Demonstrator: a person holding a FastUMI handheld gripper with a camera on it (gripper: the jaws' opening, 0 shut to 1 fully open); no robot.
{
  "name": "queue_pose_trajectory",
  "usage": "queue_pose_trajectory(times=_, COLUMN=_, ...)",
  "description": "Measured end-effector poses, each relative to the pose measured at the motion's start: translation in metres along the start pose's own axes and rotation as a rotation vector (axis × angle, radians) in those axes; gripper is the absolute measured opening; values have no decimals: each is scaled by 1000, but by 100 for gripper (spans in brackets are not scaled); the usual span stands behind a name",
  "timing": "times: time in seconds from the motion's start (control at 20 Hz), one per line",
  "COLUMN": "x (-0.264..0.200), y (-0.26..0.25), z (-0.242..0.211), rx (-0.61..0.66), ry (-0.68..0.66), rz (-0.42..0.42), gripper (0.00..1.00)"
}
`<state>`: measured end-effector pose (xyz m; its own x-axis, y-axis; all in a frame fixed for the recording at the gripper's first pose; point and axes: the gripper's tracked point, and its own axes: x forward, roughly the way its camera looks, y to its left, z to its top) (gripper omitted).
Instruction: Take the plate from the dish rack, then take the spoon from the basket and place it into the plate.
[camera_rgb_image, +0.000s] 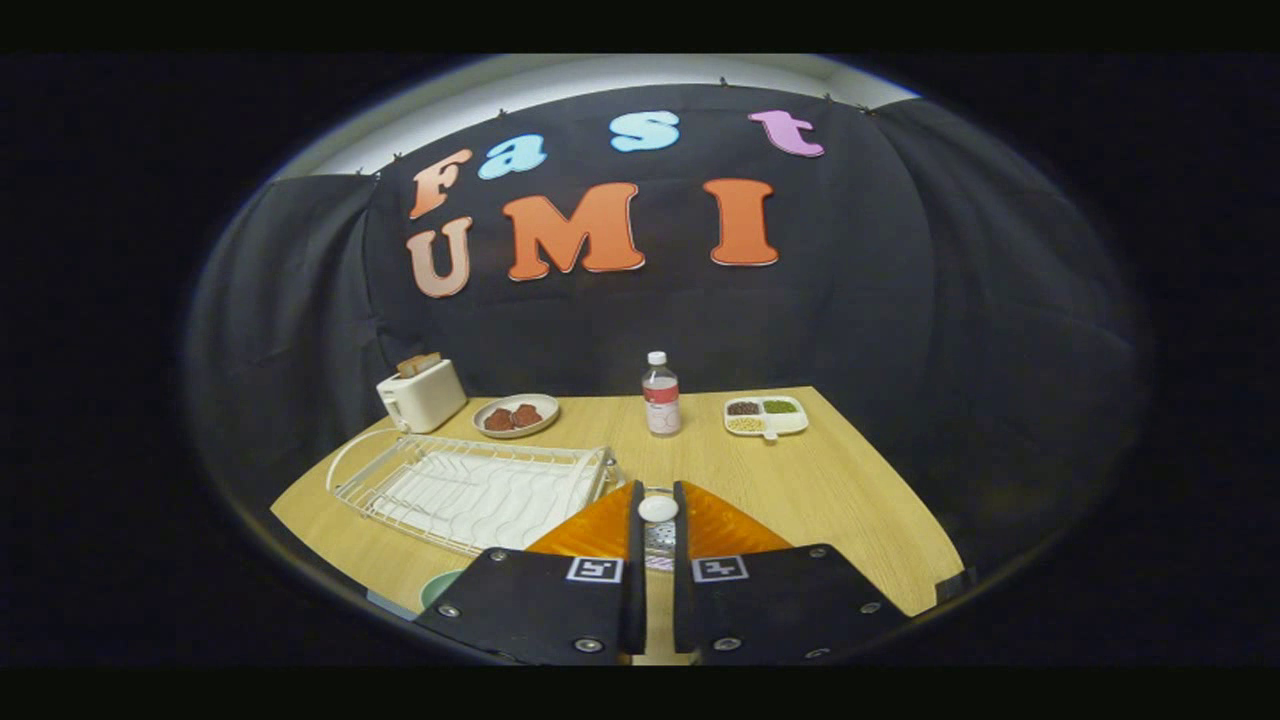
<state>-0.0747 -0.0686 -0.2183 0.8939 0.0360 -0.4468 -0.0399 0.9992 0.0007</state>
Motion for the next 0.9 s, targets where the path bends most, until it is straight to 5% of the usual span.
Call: queue_pose_trajectory(times=0.9, x=-51, y=103, z=-44, rx=30, ry=127, rz=229, gripper=11)
